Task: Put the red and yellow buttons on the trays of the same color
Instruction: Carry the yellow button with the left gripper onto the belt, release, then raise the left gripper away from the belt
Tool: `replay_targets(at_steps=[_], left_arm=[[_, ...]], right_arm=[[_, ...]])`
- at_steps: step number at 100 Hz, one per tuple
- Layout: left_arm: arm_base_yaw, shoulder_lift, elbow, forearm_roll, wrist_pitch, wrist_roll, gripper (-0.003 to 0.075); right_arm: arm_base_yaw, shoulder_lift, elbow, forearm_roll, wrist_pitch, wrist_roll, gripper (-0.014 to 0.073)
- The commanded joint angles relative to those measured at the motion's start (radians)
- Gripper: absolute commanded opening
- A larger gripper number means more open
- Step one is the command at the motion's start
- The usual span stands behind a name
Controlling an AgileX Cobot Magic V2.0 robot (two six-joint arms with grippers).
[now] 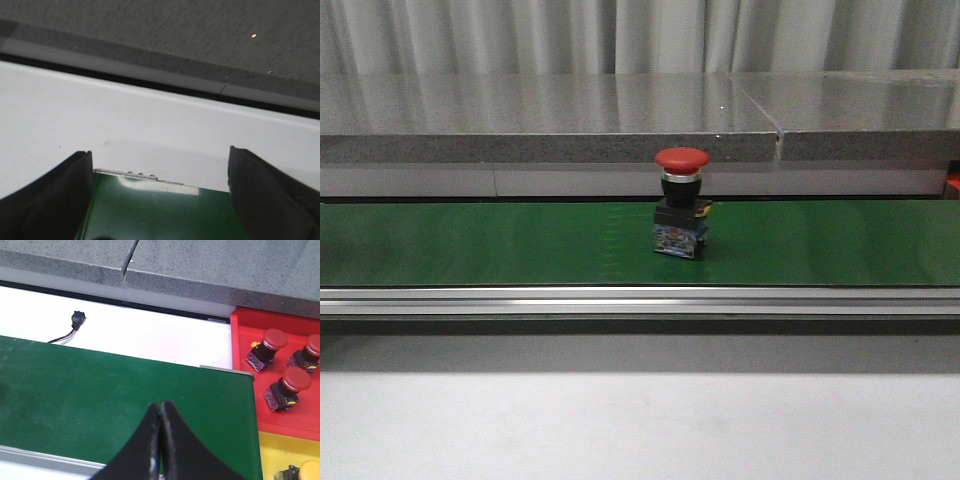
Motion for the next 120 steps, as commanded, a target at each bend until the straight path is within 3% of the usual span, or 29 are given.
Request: replay_targets(at_steps=[1, 33, 64, 78, 114, 120], left_arm=[[-0.031, -0.099, -0.023, -0.020, -0.061, 0.022, 0.0547], [-0.131, -0.360, 0.162, -0.020, -0.069, 0.025, 0.0547], [-0.133, -0.685, 0.414, -0.021, -0.071, 0.025, 0.0536], [-0.133, -0.823, 0.513, -0.021, -0.071, 0.025, 0.0427], [-0.133, -1.000, 0.623, -0.021, -0.049, 0.025, -0.0006], [-0.133, -1.000, 0.623, -0.021, -0.049, 0.025, -0.0019]], right_arm=[[0.002, -0.007, -0.028, 0.004, -0.077, -0.005, -0.0120], [0.002, -0.007, -0.028, 0.004, -0.077, -0.005, -0.0120], [0.002, -0.007, -0.028, 0.004, -0.077, -0.005, -0.0120], [0.002, -0.007, -0.028, 0.004, -0.077, -0.005, -0.0120], [0.002, -0.007, -0.028, 0.004, -0.077, -0.005, -0.0120], [0.002, -0.006, -0.028, 0.004, -0.078, -0.005, -0.0120]])
